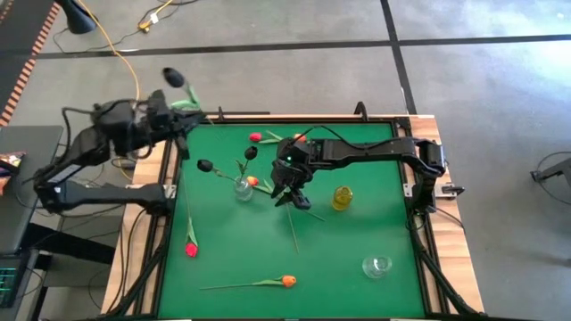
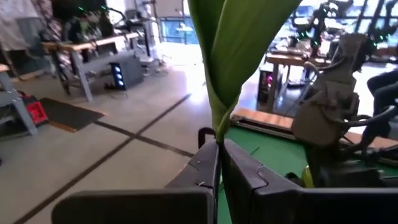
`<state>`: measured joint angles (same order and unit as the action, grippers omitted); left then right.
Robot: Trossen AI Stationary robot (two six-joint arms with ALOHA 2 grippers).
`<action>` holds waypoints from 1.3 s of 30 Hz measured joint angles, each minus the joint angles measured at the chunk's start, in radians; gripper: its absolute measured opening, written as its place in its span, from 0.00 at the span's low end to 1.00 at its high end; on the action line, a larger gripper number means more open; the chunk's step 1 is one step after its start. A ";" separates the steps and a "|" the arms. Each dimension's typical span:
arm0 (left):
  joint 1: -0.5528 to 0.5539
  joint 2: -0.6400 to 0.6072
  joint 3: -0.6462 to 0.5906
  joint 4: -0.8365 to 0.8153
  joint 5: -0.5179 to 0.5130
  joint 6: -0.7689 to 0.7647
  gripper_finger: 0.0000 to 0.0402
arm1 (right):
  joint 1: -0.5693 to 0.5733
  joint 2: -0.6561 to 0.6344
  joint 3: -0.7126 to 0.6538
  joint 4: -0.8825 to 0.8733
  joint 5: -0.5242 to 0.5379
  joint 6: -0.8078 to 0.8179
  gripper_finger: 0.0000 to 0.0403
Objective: Sort flowers into vase by color
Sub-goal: Put the black tulip into the top transparent vase
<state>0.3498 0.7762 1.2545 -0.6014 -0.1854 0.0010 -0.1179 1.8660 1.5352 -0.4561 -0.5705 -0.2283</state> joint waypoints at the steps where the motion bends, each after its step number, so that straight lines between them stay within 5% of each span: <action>1: 0.040 0.014 0.000 0.007 0.049 0.004 0.00 | 0.003 0.000 0.000 0.000 -0.001 0.000 0.44; 13: 0.512 0.098 0.000 0.044 0.576 0.015 0.00 | 0.027 0.000 0.000 0.016 0.023 -0.005 0.44; 25: 0.755 0.171 -0.053 0.170 0.956 -0.010 0.00 | 0.017 0.000 0.000 0.030 0.028 -0.006 0.44; 34: 0.811 0.106 -0.368 0.648 1.074 -0.329 0.00 | 0.015 0.000 0.000 0.031 0.052 -0.008 0.44; 39: 0.811 0.053 -0.441 0.729 1.080 -0.362 0.00 | 0.009 0.000 0.000 0.031 0.051 -0.008 0.44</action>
<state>1.1606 0.8295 0.8140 0.1272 0.8941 -0.3607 -0.1087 1.8664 1.5352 -0.4255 -0.5196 -0.2363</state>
